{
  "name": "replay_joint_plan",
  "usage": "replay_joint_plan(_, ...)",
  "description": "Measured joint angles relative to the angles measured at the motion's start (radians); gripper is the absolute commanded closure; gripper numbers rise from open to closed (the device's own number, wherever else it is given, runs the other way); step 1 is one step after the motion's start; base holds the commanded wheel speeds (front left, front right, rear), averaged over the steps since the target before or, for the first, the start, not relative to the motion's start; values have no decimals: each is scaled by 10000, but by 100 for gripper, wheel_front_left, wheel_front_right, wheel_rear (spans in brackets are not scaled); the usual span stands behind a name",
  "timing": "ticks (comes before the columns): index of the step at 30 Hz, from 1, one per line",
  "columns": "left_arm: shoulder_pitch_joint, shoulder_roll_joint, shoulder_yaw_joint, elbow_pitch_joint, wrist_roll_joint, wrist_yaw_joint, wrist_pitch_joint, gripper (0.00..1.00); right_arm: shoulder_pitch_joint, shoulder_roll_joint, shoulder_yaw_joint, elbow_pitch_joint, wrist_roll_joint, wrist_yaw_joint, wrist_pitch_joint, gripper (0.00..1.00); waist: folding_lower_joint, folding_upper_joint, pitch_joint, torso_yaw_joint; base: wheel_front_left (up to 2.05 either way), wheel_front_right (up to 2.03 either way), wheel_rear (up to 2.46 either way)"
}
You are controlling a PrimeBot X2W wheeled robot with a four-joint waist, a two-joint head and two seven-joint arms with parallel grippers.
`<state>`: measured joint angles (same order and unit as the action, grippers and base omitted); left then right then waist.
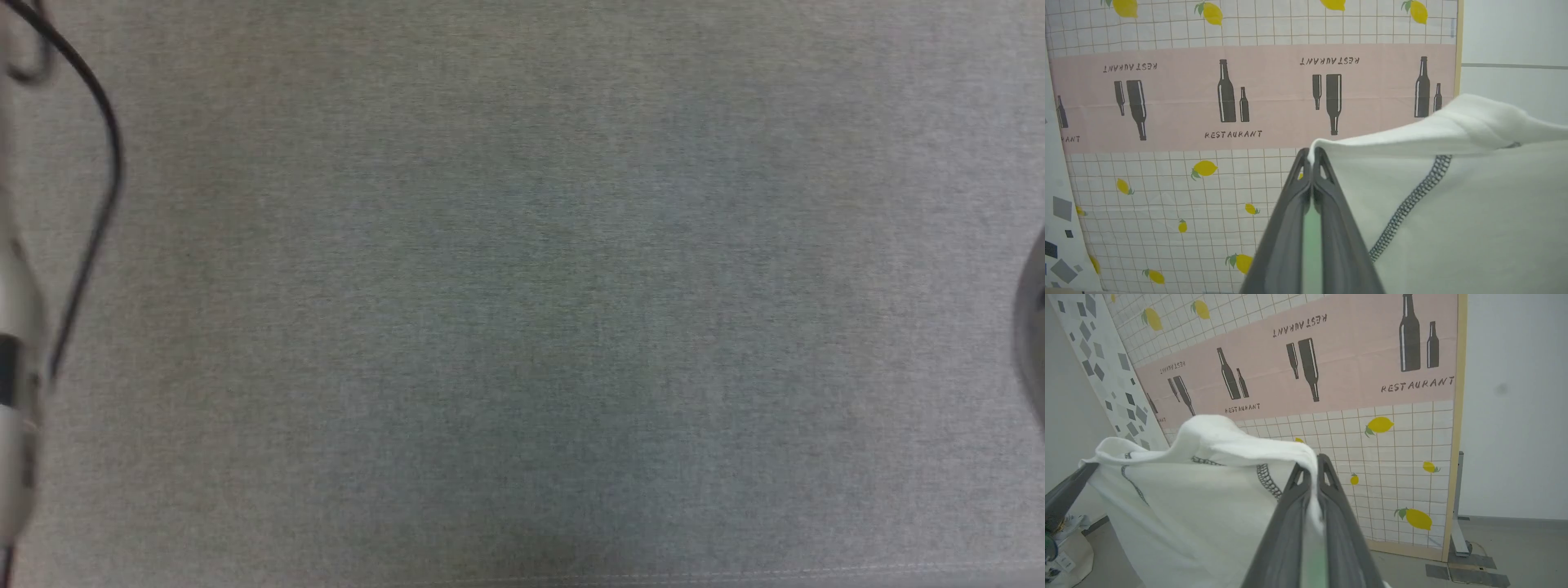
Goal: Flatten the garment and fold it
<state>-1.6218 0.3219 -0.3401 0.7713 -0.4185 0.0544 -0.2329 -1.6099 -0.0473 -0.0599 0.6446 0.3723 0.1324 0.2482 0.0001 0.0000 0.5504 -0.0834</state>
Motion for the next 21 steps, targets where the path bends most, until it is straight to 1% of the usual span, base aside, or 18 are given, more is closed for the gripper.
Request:
replay_joint_plan(3, 890, -128, -29, 194, -125, -182, -111, 100, 1130, -186, 514, -178, 468, 0, -33, 100, 0, 0, -105, 113, 0, 0, 0)
replay_joint_plan(6, 1770, -224, -17, 226, -244, -242, -178, 100, 2278, -453, 968, -583, 1072, 0, -113, 100, -1, 0, -336, 190, 0, 0, 0)
replay_joint_plan(10, 3372, -295, 54, -25, -351, -272, -201, 100, 4313, -907, 1622, -1363, 1939, 0, -117, 100, -1, 0, -840, 292, 0, 0, 0)
replay_joint_plan(12, 4326, -316, 134, -374, -355, -270, -211, 100, 5386, -1085, 1824, -1774, 2320, 0, -121, 100, -1, 0, -1120, 342, 0, 0, 0)
replay_joint_plan(15, 6172, -384, 127, -761, -382, -265, -213, 100, 7279, -1344, 2102, -2474, 2871, 2, -107, 100, -2, 0, -1646, 436, 0, 0, 0)
replay_joint_plan(17, 7310, -460, 121, -888, -453, -261, -213, 100, 8376, -1367, 2125, -2836, 3244, 2, -81, 100, -2, 0, -1978, 490, 0, 0, 0)
replay_joint_plan(21, 9657, -742, -8, -949, -744, -259, -134, 100, 10651, -1544, 2451, -3333, 3392, 2, 134, 100, -2, 0, -2739, 602, 0, 0, 0)
